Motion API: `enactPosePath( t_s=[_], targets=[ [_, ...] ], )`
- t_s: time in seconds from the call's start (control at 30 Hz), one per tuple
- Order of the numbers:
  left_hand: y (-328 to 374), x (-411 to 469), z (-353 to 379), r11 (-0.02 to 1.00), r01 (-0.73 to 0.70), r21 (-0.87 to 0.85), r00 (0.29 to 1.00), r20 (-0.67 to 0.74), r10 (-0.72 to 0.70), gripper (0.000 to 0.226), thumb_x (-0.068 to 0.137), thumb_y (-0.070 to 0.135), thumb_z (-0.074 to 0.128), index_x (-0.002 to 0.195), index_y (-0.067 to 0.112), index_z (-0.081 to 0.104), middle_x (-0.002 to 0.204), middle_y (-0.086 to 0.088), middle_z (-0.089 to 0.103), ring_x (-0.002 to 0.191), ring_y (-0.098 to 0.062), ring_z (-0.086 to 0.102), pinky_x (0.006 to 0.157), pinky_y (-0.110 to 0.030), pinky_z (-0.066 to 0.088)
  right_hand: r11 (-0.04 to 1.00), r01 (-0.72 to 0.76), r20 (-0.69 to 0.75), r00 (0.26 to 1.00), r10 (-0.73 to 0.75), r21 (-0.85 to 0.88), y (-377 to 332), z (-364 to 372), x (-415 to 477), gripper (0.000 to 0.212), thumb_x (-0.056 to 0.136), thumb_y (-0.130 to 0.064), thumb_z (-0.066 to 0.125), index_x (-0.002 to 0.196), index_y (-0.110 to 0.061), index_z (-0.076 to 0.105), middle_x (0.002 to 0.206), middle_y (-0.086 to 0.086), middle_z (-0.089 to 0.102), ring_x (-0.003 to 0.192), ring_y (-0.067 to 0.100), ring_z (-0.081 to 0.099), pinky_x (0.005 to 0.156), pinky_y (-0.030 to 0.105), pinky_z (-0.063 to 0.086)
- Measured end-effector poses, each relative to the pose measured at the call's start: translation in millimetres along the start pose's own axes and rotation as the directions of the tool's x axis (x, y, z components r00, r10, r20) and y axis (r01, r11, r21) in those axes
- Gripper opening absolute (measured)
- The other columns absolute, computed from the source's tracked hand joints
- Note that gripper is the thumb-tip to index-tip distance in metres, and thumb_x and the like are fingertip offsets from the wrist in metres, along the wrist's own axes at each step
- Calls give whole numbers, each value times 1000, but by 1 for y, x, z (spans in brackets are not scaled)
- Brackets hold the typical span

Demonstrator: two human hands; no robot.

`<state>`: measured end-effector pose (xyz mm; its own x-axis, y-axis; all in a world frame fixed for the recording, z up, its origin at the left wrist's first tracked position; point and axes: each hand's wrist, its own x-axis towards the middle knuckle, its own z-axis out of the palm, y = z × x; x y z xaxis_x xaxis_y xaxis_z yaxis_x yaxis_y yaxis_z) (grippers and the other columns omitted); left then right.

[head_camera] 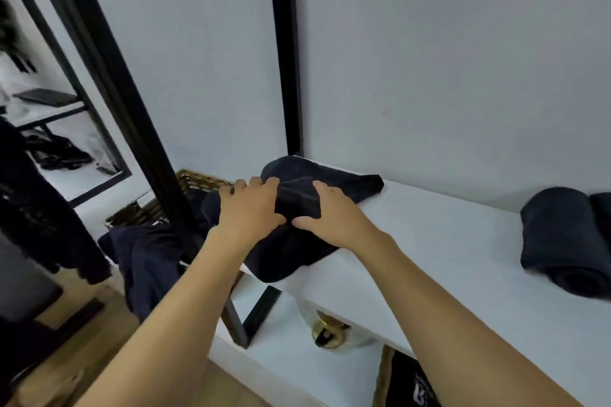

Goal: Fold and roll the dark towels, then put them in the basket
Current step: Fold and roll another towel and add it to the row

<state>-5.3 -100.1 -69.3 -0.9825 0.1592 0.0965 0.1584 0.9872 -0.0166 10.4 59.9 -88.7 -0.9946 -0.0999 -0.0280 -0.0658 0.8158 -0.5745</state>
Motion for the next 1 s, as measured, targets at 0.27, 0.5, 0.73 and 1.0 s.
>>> enactPosePath(
  t_s=[0.27, 0.5, 0.73, 1.0],
  targets=[
    [-15, 1, 25, 1000, -20, -21, 996, -93, 18, 13, 96, 31, 54, 96, 21, 61, 104, -2, 62, 102, -27, 57, 90, -42, 39, 996, -63, -118, 992, 55, -61, -3, 5, 10, 28, 88, -28, 68, 105, -8, 61, 104, 6, 63, 95, 25, 60, 82, 35, 49],
    [26, 19, 7, 863, -318, -393, 934, -285, 215, 36, 96, 12, 46, 129, 24, 54, 120, 1, 55, 103, -22, 57, 79, -38, 50, 994, 113, -226, 968, -112, -8, -11, -38, -4, 18, 94, -28, 60, 106, -19, 69, 99, 3, 52, 89, 18, 53, 73, 26, 36],
    [58, 30, -55, 812, -444, -379, 830, -515, 214, 14, 82, 27, 63, 81, 15, 56, 69, 5, 52, 67, -16, 50, 58, -30, 43, 971, 39, -321, 946, 41, 237, -1, -117, -27, 28, 85, -35, 70, 109, -22, 63, 98, -6, 66, 89, 14, 64, 77, 28, 52],
    [104, 20, -140, 154, -353, -923, 894, -284, 348, 22, 80, 2, 61, 66, 2, 43, 65, -8, 40, 61, -19, 41, 55, -26, 36, 752, 309, -472, 882, 3, 582, -12, -212, -62, 29, 86, -4, 69, 111, -19, 69, 109, 3, 70, 100, 14, 67, 83, 31, 58]
  ],
)
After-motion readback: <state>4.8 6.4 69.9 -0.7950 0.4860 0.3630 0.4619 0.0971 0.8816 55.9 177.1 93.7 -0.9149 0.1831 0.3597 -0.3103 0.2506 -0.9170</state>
